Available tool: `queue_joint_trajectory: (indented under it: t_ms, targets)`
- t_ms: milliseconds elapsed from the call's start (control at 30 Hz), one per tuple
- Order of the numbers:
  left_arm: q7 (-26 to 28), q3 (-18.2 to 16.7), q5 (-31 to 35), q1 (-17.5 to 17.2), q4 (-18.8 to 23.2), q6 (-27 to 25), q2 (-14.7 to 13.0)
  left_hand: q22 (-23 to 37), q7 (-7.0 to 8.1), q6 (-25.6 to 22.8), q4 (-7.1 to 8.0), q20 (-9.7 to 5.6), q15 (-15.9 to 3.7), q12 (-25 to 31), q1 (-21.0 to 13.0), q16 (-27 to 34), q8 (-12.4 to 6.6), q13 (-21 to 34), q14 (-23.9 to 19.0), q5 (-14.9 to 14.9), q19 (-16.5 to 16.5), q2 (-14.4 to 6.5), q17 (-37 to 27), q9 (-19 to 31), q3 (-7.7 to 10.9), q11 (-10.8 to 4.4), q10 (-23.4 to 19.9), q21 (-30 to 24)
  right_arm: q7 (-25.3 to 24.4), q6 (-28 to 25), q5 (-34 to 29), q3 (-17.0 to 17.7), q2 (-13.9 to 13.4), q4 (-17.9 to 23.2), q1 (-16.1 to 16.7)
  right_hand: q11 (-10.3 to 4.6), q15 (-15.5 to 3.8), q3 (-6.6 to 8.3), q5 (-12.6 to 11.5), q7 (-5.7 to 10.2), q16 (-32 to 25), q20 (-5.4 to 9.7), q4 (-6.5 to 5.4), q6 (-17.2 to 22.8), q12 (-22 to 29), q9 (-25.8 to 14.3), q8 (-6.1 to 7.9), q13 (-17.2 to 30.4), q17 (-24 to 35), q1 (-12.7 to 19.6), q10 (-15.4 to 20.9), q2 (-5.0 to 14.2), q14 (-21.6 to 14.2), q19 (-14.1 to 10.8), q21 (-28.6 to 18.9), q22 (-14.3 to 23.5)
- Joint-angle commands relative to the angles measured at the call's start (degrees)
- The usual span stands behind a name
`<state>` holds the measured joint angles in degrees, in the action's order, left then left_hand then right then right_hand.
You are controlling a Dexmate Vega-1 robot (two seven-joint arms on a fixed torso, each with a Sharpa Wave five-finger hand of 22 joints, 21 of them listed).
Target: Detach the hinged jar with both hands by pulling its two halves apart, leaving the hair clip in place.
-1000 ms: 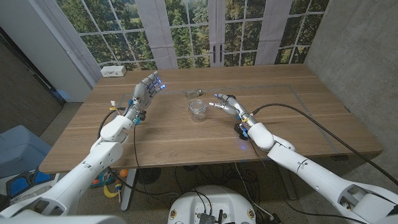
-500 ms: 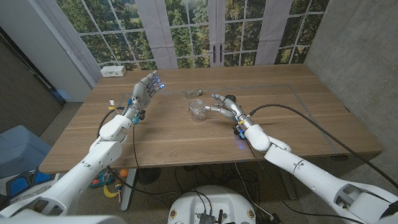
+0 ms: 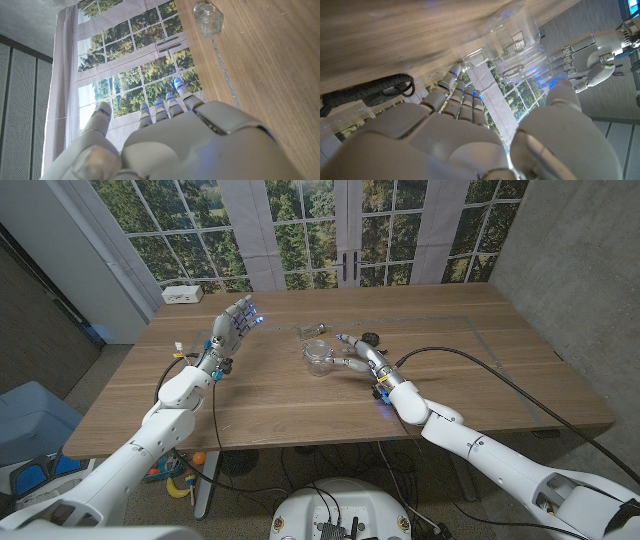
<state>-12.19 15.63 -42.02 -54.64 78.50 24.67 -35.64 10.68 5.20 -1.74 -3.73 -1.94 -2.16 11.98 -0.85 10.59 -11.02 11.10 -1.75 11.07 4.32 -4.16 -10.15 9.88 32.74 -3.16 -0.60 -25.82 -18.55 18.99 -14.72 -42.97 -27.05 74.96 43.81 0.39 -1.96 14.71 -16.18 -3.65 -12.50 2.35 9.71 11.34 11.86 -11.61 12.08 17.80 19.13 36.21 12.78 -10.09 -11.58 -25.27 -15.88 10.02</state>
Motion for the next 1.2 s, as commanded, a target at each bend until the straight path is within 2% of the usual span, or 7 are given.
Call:
queue_joint_trajectory:
  t_ms: [33, 233, 367, 600, 967, 1067, 1200]
  targets:
    - [0.5, -0.4, 0.1, -0.9, 1.1, 0.2, -0.5, -0.1, -0.08, -0.2, 0.39, 0.2, -1.32, 0.0, 0.6, 0.1, 0.11, 0.0, -0.4, 0.3, 0.6, -1.4, 0.1, 0.0, 0.19, -0.16, -0.3, 0.1, -1.5, -1.6, -4.0, -2.3, 0.4, -0.7, -1.4, -0.68, -0.46, -0.51, -0.6, 0.29, 0.1, 0.08, 0.02, -0.2, -0.1, -0.1, -0.02, -0.1, 0.0, 0.7, 0.0, 0.26, -0.2, -0.2, 0.3, 0.1]
    - [0.7, -0.6, 0.0, -1.3, 1.5, 0.2, -0.6, -0.1, -0.22, -0.4, 0.47, 0.19, -1.3, 0.0, 0.6, 0.1, 0.11, -0.1, -0.5, 0.3, 0.7, -1.3, 0.1, 0.0, 0.12, -0.2, -0.3, 0.2, -1.8, -2.8, -5.4, -3.3, 0.6, -0.8, -1.9, -0.85, -0.63, -1.28, -0.8, 0.32, 0.2, -0.57, -0.39, -0.7, -0.3, -0.2, -0.14, -0.2, -0.3, 1.0, -0.6, 0.3, 0.2, 0.8, 1.0, 0.2]
    - [0.9, -0.7, 0.0, -1.6, 2.0, 0.1, -0.8, -0.1, -0.25, -0.4, 0.51, 0.2, -1.34, 0.0, 0.6, 0.1, 0.11, -0.1, -0.5, 0.3, 0.7, -1.3, 0.1, 0.0, 0.09, -0.18, -0.4, 0.2, -1.5, -3.9, -5.8, -3.8, 0.8, -0.8, -2.4, -2.55, -2.47, -2.04, -1.1, 2.4, 0.5, -0.87, -0.67, -1.0, -0.2, -0.3, -0.13, -0.4, -0.6, 1.4, -0.5, 0.47, 1.2, 1.0, 1.4, 0.3]
    - [1.3, -0.9, 0.0, -2.3, 2.7, 0.2, -1.0, -0.1, -0.26, -0.6, 0.61, 0.47, -1.33, -0.1, 0.6, 0.1, 0.16, -0.2, -0.6, 0.3, 0.6, -1.2, 0.1, 0.0, 0.0, -0.2, -0.5, 0.3, -2.2, -4.2, -6.8, -4.8, 1.6, -1.8, -3.5, -1.64, -1.01, -2.72, -1.4, 1.2, 0.6, -1.02, -1.05, -1.5, -0.2, -0.4, -0.22, -0.5, -1.0, 1.7, -0.9, 0.87, 1.8, 1.2, 1.8, 0.3]
    - [1.7, -1.2, 0.2, -3.0, 3.7, 0.4, -1.2, -0.1, -0.37, -0.8, 0.74, 0.6, -1.25, -0.2, 0.5, 0.1, 0.22, -0.3, -0.7, 0.3, 0.7, -1.1, 0.1, 0.0, -0.11, -0.26, -0.5, 0.5, -3.0, -4.7, -7.8, -6.2, 2.5, -3.3, -4.7, -1.43, -0.71, -3.38, -1.7, 0.78, 0.4, -1.03, -1.37, -2.1, -0.3, -0.5, -0.27, -0.6, -1.0, 1.8, -1.4, 1.22, 1.9, 1.4, 2.2, 0.4]
    - [1.8, -1.2, 0.2, -3.1, 3.9, 0.3, -1.3, -0.1, -0.34, -0.8, 0.78, 0.61, -1.27, -0.2, 0.5, 0.1, 0.26, -0.4, -0.7, 0.4, 0.7, -1.1, 0.1, 0.0, -0.14, -0.23, -0.5, 0.5, -3.5, -5.2, -8.2, -6.5, 2.7, -3.4, -4.8, -2.25, -0.63, -3.96, -1.9, 1.69, 0.2, -2.7, -1.73, -2.2, -0.1, -0.6, -0.18, -0.6, -0.9, 1.5, -1.3, 1.4, 2.1, 2.5, 2.8, 0.4]
    - [1.8, -1.2, 0.2, -3.1, 4.1, 0.3, -1.4, -0.1, -0.36, -0.8, 0.82, 0.59, -1.29, -0.2, 0.5, 0.1, 0.27, -0.4, -0.7, 0.4, 0.7, -1.0, 0.1, 0.0, -0.16, -0.19, -0.6, 0.5, -4.0, -5.2, -8.2, -6.8, 3.2, -4.1, -5.0, -2.17, -0.39, -4.4, -2.0, 1.56, 0.0, -3.83, -2.1, -2.0, 0.1, -0.6, -0.04, -0.6, -0.8, 1.1, -0.9, 1.61, 2.0, 2.7, 2.9, 0.5]
